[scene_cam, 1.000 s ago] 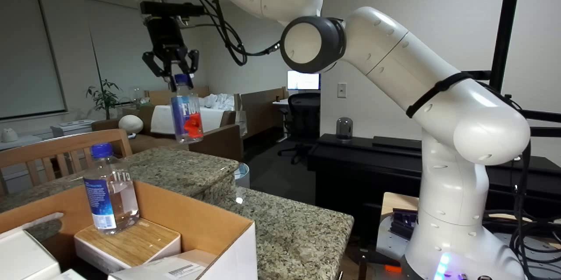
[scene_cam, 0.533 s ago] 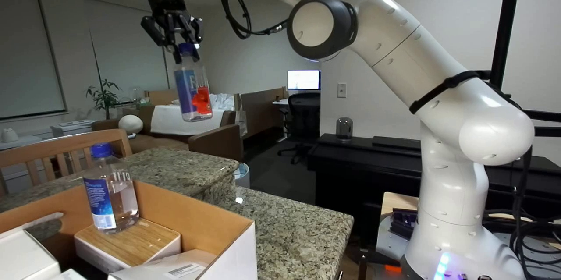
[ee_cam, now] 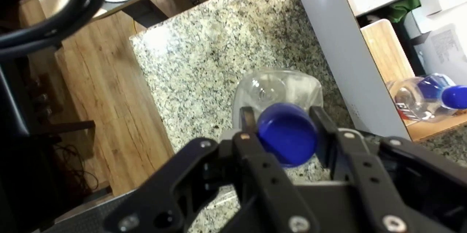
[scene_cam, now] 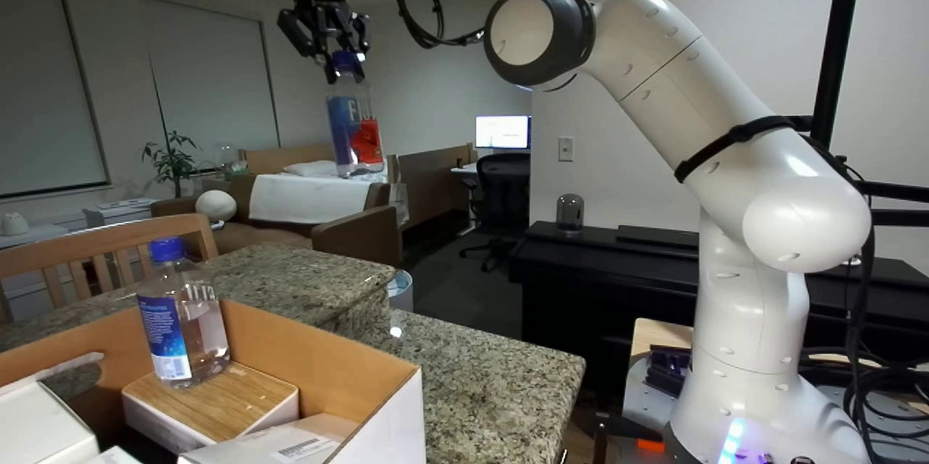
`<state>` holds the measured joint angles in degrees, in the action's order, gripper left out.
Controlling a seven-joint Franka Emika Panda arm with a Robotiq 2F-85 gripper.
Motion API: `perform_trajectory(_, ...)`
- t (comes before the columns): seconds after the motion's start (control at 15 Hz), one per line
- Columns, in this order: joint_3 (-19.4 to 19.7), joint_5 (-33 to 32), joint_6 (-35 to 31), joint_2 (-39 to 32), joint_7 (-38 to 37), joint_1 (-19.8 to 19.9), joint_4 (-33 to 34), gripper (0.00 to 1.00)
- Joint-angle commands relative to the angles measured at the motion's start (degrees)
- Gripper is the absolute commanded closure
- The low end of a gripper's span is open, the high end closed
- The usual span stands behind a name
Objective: Put the two bottles in the box
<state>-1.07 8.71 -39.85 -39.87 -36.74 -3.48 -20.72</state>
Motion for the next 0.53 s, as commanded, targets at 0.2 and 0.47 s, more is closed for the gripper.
perform_trajectory(0.2, -0.7, 7.9, 10.4, -5.5, -2.1, 8.8, 0.0, 0.83)
perform_trajectory(0.47, 0.2, 5.6, 6.4, -3.4, 0.9, 8.2, -3.3, 0.6)
